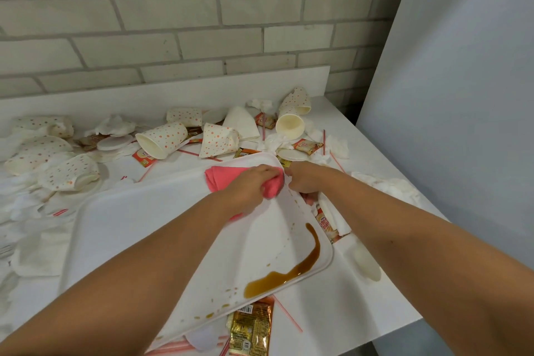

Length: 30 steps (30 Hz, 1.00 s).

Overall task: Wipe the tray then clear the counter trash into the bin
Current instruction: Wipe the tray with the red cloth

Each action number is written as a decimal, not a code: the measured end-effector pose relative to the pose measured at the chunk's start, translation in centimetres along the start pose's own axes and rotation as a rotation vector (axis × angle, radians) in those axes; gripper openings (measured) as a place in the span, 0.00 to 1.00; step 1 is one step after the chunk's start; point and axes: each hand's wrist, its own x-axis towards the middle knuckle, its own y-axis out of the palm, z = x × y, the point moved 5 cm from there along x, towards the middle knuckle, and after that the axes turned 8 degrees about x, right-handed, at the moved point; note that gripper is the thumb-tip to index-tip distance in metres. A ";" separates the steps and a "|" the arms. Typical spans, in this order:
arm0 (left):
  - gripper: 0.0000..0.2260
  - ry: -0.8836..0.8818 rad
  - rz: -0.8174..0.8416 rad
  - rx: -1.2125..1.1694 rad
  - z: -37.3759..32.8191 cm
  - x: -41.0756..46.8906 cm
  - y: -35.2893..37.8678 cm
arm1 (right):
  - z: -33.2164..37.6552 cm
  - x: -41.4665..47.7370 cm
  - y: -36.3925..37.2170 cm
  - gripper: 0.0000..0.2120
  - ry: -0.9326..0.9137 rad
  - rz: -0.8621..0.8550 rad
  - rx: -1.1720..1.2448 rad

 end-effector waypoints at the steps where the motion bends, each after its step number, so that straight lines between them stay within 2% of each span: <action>1: 0.25 -0.008 0.020 -0.010 0.6 -0.4 -0.1 | 0.0 0.0 0.0 0.17 -0.011 0.001 0.009; 5: 0.16 -0.117 -0.057 0.005 2.1 -0.1 -1.4 | 0.2 -0.2 0.1 0.15 -0.024 -0.011 -0.022; 8: 0.22 -0.161 -0.098 0.047 1.9 1.0 -1.4 | 0.3 -0.1 0.1 0.15 -0.006 -0.021 -0.081; 12: 0.22 -0.118 -0.085 0.012 -0.2 1.5 -1.0 | 0.1 0.5 0.1 0.16 0.007 -0.018 -0.087; 17: 0.28 -0.015 -0.099 0.016 -1.4 -0.5 0.2 | -0.1 0.5 0.2 0.17 0.012 0.012 -0.005; 22: 0.23 0.084 -0.029 0.021 -1.6 -3.4 1.5 | -0.1 0.3 0.1 0.17 0.026 0.014 0.052; 25: 0.22 0.066 0.029 -0.003 -0.6 -4.2 1.1 | 0.0 0.2 0.1 0.18 0.037 0.000 0.070; 30: 0.24 0.015 -0.065 -0.050 -2.4 -2.5 0.8 | 0.4 0.0 0.2 0.16 0.051 -0.007 0.036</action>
